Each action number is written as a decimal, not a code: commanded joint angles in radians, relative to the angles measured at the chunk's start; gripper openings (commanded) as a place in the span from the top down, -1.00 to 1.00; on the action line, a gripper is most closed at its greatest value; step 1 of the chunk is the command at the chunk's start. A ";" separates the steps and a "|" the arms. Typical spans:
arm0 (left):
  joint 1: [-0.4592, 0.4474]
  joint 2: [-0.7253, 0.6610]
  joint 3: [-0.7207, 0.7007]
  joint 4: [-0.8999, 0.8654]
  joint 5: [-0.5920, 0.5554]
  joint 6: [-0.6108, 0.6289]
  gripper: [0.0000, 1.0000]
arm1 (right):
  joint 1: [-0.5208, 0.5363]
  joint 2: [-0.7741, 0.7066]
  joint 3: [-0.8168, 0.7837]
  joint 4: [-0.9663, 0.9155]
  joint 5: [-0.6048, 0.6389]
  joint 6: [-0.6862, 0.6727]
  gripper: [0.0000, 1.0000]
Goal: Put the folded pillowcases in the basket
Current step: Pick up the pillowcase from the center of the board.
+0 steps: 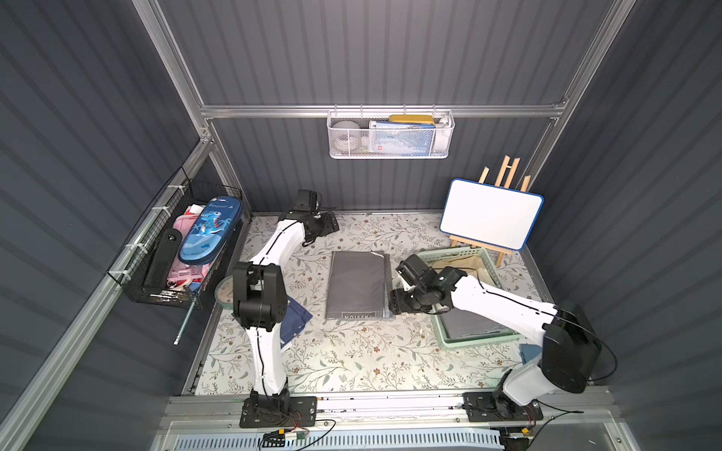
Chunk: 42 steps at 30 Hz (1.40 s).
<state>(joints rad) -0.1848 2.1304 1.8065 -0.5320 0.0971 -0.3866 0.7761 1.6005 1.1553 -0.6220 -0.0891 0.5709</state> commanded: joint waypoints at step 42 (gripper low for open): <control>-0.002 0.037 -0.208 0.155 0.184 0.156 1.00 | -0.008 0.321 0.123 -0.021 0.077 0.104 -0.50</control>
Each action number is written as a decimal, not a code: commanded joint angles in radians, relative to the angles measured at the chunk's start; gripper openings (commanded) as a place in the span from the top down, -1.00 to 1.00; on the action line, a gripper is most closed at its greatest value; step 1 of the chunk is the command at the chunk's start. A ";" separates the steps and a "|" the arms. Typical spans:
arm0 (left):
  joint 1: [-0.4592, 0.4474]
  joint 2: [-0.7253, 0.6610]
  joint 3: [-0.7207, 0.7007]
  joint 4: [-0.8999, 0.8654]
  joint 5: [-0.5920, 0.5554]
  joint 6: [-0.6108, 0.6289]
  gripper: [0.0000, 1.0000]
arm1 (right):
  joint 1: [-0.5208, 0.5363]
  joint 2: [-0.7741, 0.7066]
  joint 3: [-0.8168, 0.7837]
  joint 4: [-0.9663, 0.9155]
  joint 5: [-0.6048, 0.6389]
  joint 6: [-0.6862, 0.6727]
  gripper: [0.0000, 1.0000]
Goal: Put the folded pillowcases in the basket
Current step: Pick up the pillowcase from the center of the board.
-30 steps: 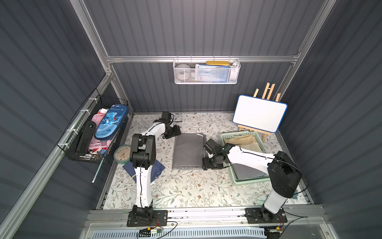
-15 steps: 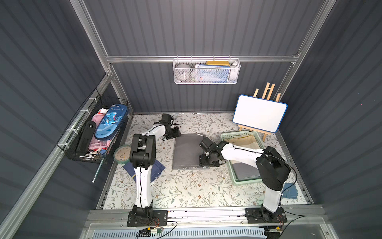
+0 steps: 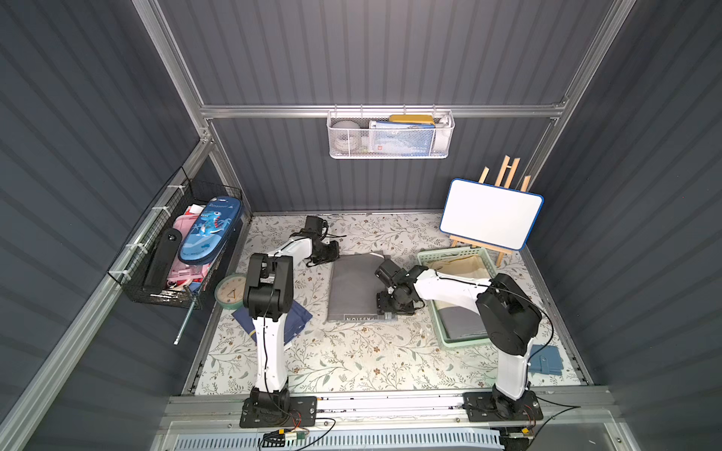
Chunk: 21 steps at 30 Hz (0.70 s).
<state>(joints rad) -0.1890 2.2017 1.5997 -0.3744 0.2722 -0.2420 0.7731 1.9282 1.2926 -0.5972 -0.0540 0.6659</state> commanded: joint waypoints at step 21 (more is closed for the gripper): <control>0.000 -0.130 -0.033 0.060 0.055 -0.058 1.00 | -0.028 -0.081 -0.059 0.050 -0.080 0.036 1.00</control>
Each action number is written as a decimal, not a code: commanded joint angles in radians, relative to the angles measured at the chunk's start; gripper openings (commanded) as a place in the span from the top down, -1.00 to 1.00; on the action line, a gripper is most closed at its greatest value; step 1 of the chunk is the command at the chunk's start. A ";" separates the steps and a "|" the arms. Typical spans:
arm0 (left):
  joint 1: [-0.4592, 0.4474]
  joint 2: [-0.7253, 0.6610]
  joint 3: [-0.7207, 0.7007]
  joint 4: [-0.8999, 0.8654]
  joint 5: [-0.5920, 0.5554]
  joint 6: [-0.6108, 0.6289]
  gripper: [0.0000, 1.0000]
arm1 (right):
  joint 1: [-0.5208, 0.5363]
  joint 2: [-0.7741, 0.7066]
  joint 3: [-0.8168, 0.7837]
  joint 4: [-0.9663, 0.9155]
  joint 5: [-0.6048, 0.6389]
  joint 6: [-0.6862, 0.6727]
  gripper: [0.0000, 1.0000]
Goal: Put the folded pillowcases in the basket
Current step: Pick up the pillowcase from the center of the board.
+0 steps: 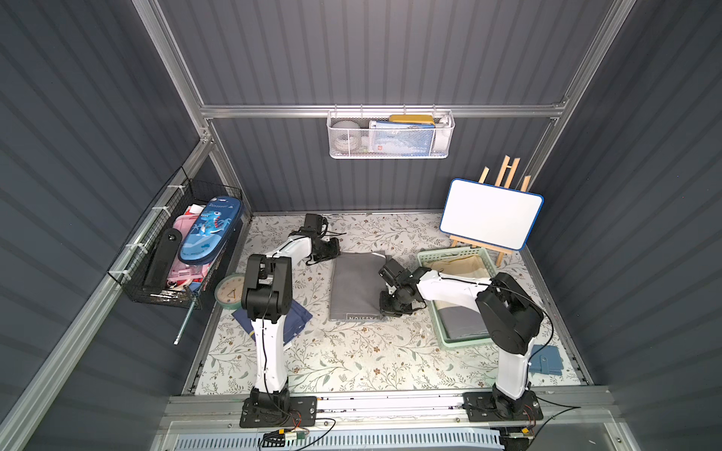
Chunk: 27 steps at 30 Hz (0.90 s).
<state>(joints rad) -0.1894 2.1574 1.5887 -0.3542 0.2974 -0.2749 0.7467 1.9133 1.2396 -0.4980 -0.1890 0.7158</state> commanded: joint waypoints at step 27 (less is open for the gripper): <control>-0.459 -0.215 0.254 0.051 0.025 -0.240 1.00 | -0.419 -0.818 -0.022 -0.601 0.428 -0.176 1.00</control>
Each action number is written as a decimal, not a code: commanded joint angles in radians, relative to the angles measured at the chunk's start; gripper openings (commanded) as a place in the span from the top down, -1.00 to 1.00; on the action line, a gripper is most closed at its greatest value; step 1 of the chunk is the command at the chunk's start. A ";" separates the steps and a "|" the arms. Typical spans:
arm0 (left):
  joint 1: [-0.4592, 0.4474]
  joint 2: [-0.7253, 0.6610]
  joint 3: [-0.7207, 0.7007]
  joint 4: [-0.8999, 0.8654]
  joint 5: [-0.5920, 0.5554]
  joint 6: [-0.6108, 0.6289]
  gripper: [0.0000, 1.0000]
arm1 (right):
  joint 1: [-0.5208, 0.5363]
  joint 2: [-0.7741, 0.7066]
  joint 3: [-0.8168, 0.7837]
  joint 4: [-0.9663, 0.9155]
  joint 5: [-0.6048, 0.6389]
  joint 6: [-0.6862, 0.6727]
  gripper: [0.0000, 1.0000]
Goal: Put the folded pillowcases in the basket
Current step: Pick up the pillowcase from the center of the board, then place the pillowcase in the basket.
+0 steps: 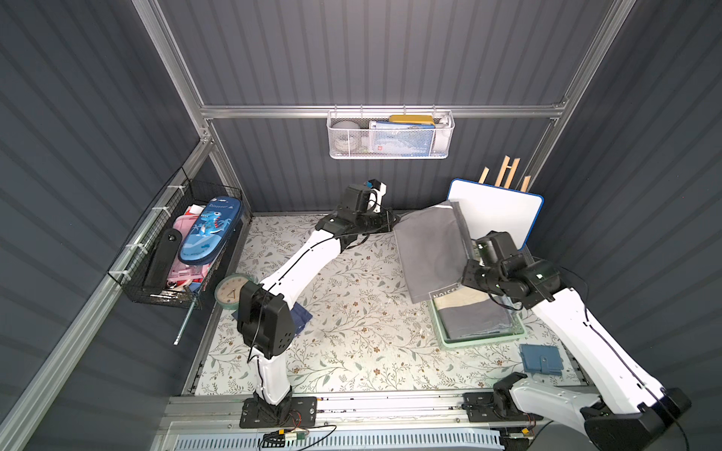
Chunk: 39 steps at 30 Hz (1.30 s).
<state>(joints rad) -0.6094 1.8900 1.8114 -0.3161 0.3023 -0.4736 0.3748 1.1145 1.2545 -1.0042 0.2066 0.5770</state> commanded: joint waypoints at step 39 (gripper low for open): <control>-0.169 0.471 0.168 0.089 0.117 -0.049 0.80 | -0.358 -0.003 -0.299 -0.013 0.048 -0.089 0.53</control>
<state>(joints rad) -0.7799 2.3501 1.9545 -0.2249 0.4076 -0.5373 0.0212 1.0977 0.9558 -1.0172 0.2161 0.4885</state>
